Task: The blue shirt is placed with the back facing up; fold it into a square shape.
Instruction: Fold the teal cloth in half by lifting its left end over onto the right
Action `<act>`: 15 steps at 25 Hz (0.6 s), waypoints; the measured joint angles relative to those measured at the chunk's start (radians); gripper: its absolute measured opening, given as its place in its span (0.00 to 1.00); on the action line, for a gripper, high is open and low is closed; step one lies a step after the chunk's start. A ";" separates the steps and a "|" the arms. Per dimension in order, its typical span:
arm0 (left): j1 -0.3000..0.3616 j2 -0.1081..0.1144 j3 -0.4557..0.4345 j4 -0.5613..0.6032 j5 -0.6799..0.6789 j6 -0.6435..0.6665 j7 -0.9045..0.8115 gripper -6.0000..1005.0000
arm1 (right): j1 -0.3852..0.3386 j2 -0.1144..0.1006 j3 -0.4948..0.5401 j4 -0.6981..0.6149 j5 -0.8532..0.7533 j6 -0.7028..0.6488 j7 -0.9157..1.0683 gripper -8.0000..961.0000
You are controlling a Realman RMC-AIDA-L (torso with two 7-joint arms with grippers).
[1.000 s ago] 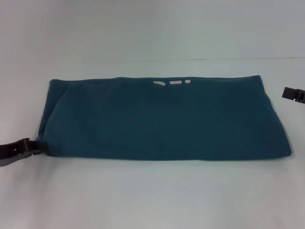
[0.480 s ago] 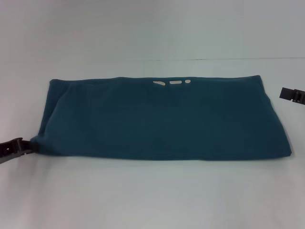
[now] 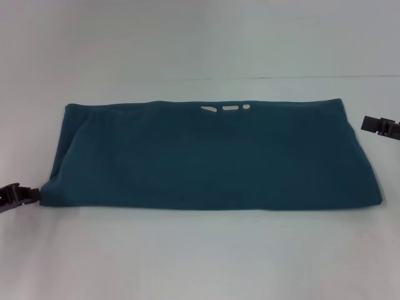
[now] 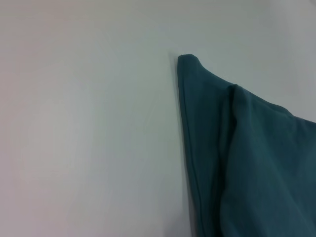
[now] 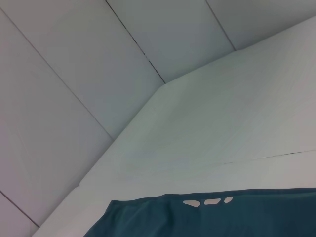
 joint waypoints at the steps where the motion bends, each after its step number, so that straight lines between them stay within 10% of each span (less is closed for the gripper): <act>1: 0.000 0.000 0.000 0.001 0.000 0.002 0.000 0.07 | 0.000 0.000 0.000 0.000 0.000 0.000 0.000 0.94; 10: 0.003 0.003 -0.017 0.010 -0.002 0.052 -0.005 0.07 | -0.001 0.000 0.000 0.000 0.000 0.002 -0.002 0.94; 15: 0.005 0.003 -0.029 0.004 -0.007 0.052 -0.007 0.29 | -0.002 0.000 0.000 0.000 0.000 0.001 -0.002 0.94</act>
